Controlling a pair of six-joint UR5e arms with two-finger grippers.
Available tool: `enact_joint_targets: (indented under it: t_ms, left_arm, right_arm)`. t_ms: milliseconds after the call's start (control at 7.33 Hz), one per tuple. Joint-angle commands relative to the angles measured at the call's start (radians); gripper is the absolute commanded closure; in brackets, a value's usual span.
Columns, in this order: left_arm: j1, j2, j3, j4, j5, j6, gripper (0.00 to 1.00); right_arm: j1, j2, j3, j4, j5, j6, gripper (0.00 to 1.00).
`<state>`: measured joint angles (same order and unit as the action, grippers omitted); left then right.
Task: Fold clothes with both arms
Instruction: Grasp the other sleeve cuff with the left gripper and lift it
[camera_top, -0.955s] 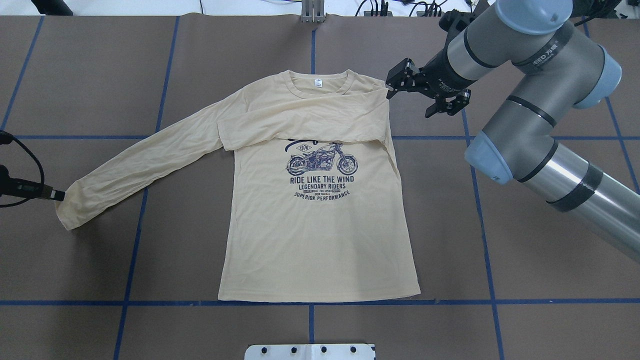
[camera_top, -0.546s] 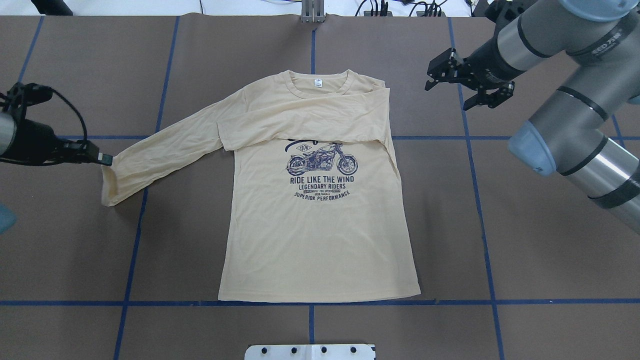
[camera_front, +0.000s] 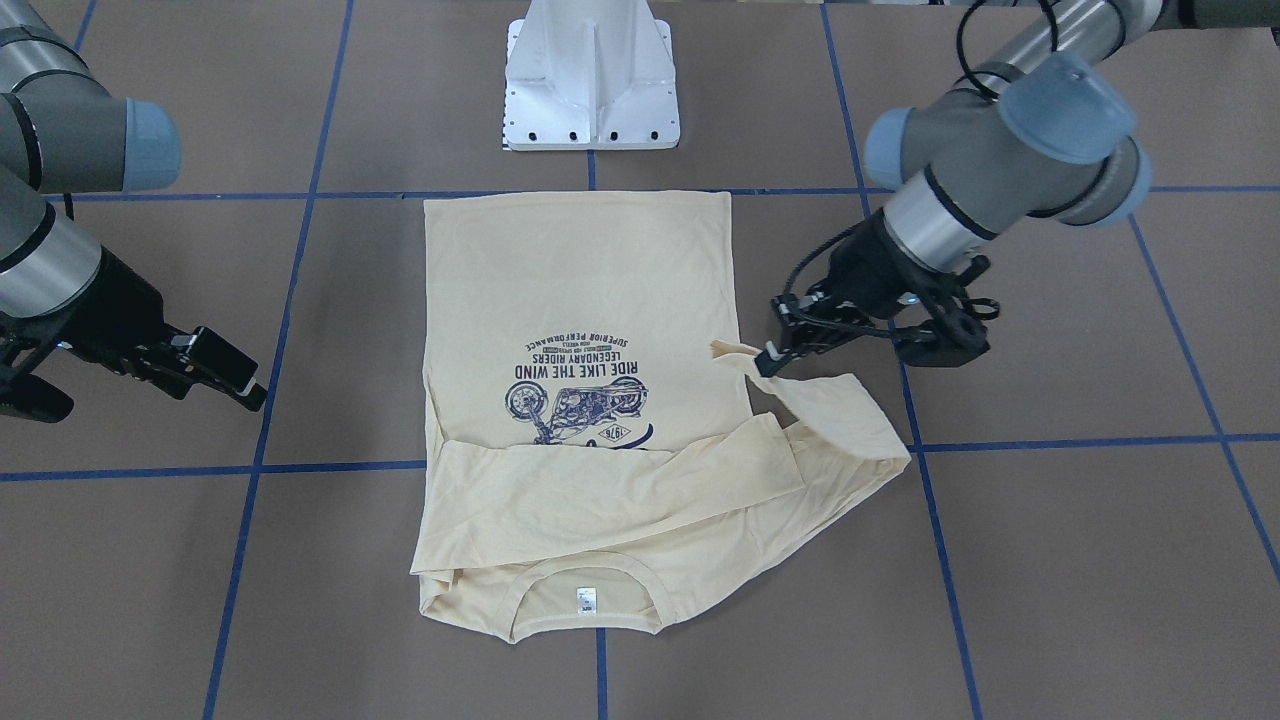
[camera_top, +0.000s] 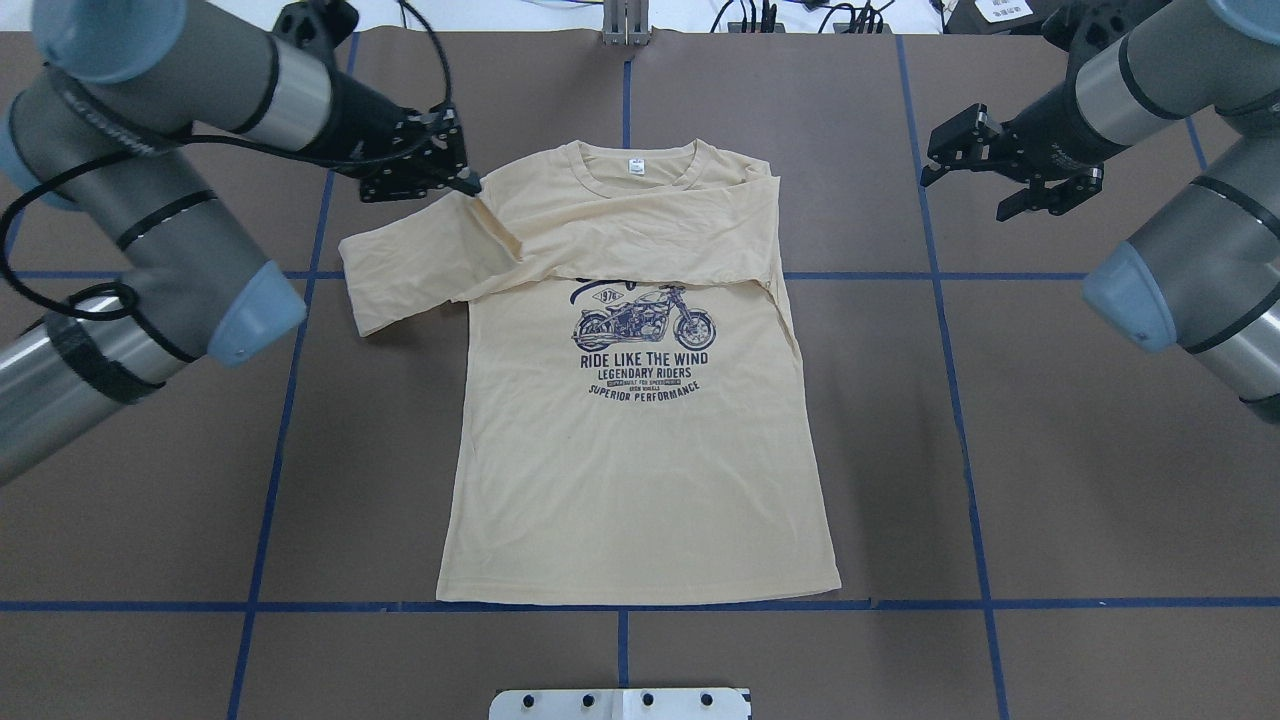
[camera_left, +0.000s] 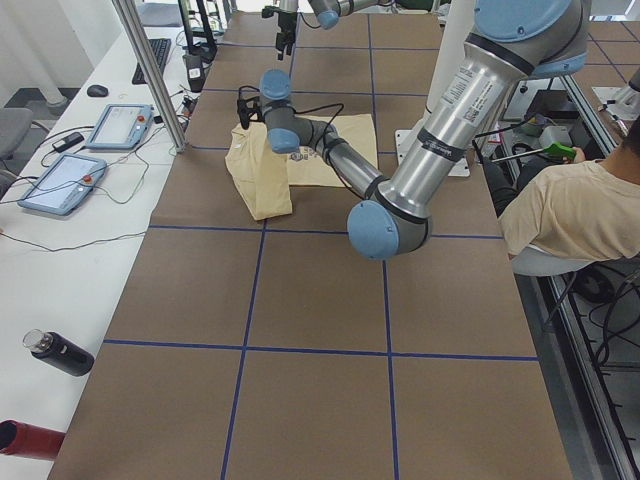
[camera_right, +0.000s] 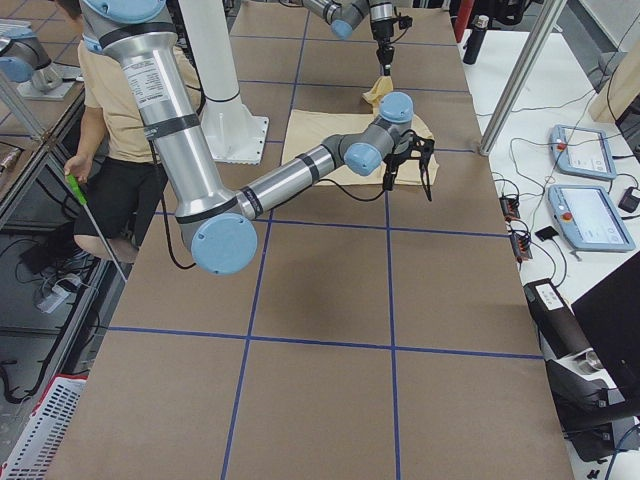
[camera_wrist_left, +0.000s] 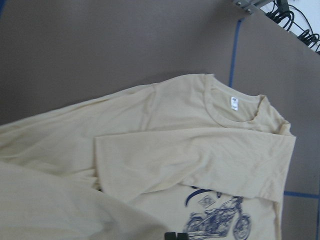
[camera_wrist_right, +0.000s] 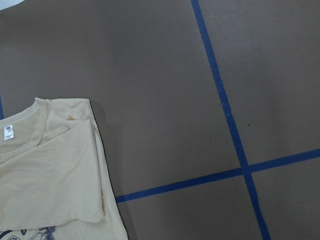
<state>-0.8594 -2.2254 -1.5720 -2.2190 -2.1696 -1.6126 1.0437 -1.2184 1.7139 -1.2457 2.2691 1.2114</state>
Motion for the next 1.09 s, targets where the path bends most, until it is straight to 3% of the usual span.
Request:
enact_joint_targets:
  t_ms: [0, 273, 682, 955]
  left_arm:
    - [0.046, -0.225, 0.126, 0.036, 0.053, -0.128, 1.00]
    - [0.121, -0.315, 0.206, 0.029, 0.172, -0.151, 1.00]
    - [0.186, -0.399, 0.303, 0.030, 0.271, -0.155, 1.00]
    - [0.232, -0.411, 0.334, 0.027, 0.347, -0.171, 1.00]
  right_arm:
    - [0.019, -0.019, 0.000, 0.000, -0.002, -0.021, 0.00]
    - [0.021, -0.021, -0.007, 0.000, -0.005, -0.046, 0.00]
    - [0.021, -0.023, -0.007, 0.000, -0.006, -0.046, 0.00]
    - [0.019, -0.021, -0.010, 0.000, -0.008, -0.046, 0.00]
